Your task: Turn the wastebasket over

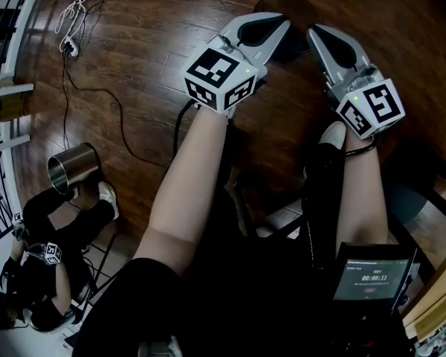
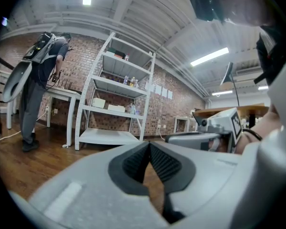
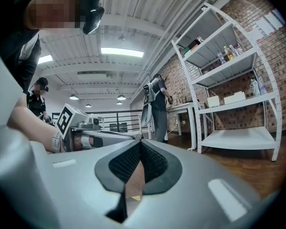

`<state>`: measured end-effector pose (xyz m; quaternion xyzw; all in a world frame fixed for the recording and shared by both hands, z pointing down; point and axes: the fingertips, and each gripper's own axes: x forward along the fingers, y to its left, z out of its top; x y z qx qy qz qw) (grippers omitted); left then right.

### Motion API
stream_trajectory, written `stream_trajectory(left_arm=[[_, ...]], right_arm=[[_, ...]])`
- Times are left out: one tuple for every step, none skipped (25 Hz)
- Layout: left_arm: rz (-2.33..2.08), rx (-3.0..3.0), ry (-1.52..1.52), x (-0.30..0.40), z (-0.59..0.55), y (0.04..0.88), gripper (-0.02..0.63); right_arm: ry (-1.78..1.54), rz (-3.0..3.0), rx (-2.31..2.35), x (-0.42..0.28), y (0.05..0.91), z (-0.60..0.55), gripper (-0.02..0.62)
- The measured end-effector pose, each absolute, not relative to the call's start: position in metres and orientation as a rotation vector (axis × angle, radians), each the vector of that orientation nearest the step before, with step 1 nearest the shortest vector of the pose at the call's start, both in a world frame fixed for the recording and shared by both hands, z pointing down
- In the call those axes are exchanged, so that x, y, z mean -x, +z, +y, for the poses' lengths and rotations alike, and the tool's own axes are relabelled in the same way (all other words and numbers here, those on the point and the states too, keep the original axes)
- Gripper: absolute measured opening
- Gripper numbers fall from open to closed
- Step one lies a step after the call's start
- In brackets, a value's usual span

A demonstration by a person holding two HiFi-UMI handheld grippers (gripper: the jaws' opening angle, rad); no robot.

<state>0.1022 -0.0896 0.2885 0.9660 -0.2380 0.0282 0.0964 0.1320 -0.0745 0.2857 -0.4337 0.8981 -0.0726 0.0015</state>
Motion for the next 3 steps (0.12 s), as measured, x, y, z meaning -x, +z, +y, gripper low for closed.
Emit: stream_trajectory(left_arm=[[-0.706, -2.861, 0.08, -0.1011, -0.0898, 0.2874, 0.003], [-0.705, -2.861, 0.077, -0.1002, -0.0897, 0.2864, 0.003], [-0.705, -2.86, 0.074, -0.0994, -0.0896, 0.2854, 0.003]], right_arm=[[-0.227, 2.824, 1.358, -0.1298, 0.2856, -0.0744, 0.009], [-0.226, 2.829, 1.354, -0.1277, 0.2856, -0.0742, 0.009], [-0.225, 2.834, 1.351, -0.1258, 0.2855, -0.074, 0.009]])
